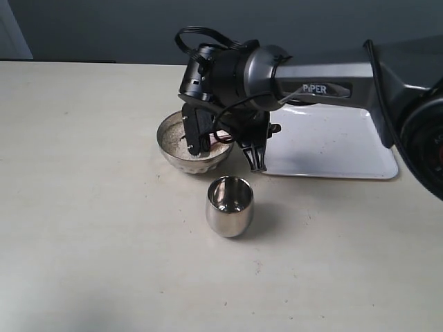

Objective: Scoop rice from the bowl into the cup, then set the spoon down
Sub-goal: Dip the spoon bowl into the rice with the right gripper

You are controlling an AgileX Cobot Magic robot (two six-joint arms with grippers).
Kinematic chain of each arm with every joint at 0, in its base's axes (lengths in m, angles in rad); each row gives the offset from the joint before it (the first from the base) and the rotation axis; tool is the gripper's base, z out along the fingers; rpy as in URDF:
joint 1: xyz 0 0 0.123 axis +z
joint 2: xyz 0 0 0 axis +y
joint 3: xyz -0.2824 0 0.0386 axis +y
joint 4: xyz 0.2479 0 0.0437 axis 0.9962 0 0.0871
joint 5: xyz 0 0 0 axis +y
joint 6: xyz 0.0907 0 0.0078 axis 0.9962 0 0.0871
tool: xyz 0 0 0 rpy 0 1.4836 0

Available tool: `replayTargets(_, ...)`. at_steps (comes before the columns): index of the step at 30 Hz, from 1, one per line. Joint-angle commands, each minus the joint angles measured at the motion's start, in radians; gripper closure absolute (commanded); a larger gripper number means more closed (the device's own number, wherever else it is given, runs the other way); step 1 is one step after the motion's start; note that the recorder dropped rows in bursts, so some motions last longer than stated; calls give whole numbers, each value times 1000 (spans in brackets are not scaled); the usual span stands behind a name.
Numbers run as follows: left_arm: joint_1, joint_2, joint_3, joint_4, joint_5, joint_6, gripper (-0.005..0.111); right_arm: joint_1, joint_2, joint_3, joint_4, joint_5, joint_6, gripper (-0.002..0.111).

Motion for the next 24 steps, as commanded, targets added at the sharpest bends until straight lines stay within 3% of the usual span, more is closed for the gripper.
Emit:
replayTargets(1,-1,-1,-8,-2,-6,-7,106,-5,-14,-3,15,-4,-6,108)
replayTargets(24,-1,-1,-8,-2,-6,-7,106,-7,-19,-63,61,17,-21,108)
